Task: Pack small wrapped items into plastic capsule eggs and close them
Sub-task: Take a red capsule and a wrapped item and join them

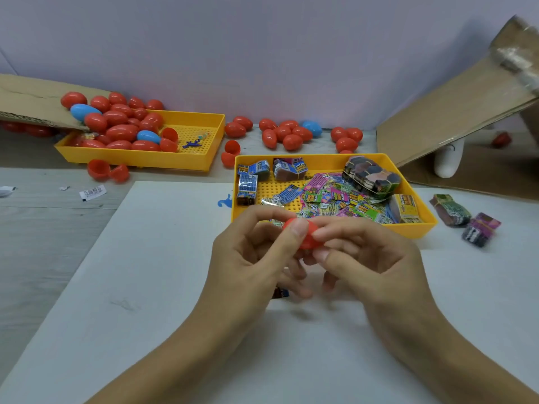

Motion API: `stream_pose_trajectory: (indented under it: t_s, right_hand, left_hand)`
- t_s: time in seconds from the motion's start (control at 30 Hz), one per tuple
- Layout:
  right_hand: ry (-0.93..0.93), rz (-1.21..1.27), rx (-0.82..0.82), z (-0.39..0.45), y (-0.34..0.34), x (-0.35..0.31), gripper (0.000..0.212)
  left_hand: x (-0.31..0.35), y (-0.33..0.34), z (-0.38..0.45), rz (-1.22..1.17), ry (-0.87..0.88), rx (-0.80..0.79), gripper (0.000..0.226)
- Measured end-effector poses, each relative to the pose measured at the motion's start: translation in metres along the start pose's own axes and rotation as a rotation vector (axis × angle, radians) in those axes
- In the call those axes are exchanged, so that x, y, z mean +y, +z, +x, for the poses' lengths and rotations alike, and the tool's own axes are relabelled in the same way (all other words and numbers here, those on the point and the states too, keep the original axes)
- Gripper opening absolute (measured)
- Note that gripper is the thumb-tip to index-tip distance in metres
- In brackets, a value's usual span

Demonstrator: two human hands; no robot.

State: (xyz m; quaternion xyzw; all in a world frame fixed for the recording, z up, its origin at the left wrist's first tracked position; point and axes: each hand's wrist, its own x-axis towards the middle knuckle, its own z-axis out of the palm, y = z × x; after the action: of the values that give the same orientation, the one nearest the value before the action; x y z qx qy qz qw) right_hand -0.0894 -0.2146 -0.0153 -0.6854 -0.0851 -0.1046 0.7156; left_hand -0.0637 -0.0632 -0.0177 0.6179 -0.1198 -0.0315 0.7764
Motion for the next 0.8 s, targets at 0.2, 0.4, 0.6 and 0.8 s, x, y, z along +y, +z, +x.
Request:
stream_pose_trajectory:
  t_s: [0.2,0.4,0.6,0.8]
  right_hand:
    - [0.138,0.069,0.135,0.0041,-0.0036,-0.0041,0.010]
    - [0.128,-0.006,0.110,0.0030,-0.0003,-0.0046,0.023]
    - [0.048,-0.036,0.109,0.0008,0.0003,-0.0074,0.025]
    - [-0.028,-0.143,0.034,-0.0017,0.0030,-0.0004,0.028]
  left_hand:
    - [-0.0045,-0.0005,-0.0034,0.127,0.159,0.004,0.031]
    - [-0.0097,-0.0018,-0.0029,0.198,0.255,-0.092,0.039]
    - [-0.0050,-0.0011,-0.0048,0.121,0.099,-0.042,0.028]
    - [-0.0018,-0.0005,-0.0001,-0.025,-0.031,-0.042,0.037]
